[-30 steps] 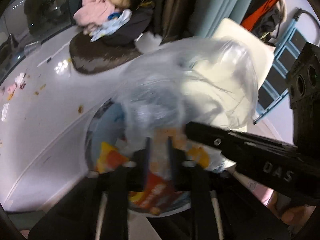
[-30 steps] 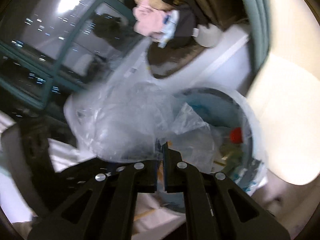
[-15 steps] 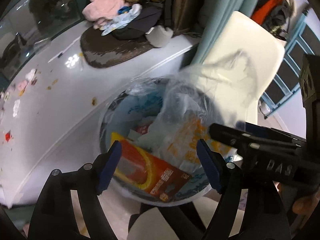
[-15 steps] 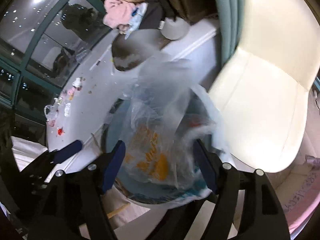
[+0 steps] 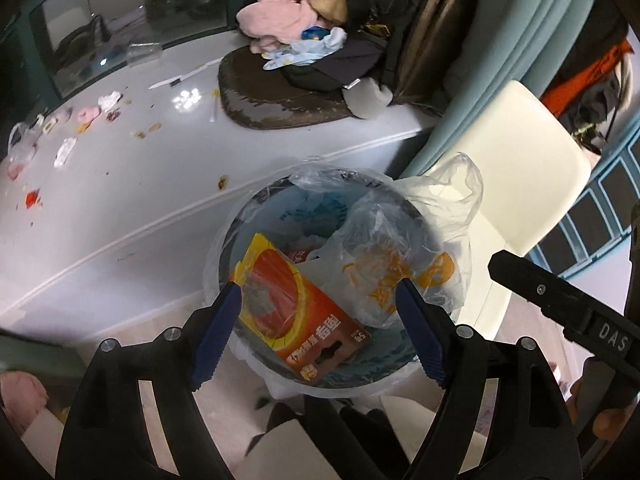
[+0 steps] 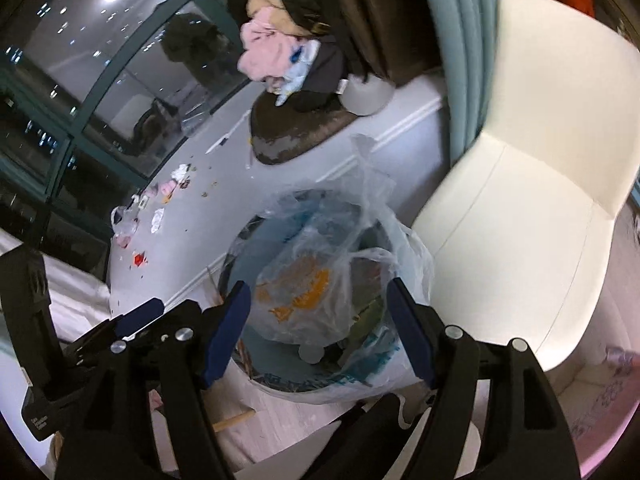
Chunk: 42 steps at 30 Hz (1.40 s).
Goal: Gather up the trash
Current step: 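Open both tools to drop the plastic bag into the bin, then move both open tools back over the table toward the pink fuzzy item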
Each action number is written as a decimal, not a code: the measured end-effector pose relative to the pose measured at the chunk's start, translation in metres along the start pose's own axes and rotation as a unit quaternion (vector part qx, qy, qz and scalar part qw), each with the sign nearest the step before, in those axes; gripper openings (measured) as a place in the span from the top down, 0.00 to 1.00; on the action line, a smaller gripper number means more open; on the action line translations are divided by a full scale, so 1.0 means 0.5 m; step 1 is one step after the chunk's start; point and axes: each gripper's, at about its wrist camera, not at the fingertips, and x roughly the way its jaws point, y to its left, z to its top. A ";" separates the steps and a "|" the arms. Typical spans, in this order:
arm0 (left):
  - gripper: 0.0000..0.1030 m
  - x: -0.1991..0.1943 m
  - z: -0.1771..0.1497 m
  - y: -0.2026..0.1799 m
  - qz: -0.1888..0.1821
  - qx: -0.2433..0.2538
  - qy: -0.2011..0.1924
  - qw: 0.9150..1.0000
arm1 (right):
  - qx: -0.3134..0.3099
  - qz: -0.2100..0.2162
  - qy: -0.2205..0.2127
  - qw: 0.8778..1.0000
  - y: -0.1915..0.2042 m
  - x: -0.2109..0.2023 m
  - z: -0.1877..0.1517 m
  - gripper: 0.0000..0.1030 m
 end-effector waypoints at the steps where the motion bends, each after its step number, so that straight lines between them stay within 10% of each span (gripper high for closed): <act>1: 0.26 -0.001 0.000 0.003 0.002 0.000 0.001 1.000 | -0.005 -0.001 0.000 1.000 0.006 0.001 0.001 0.34; 42: 0.25 -0.089 -0.001 0.829 0.038 -0.098 -0.010 0.994 | -0.150 0.021 0.065 0.986 0.788 0.400 -0.098 0.34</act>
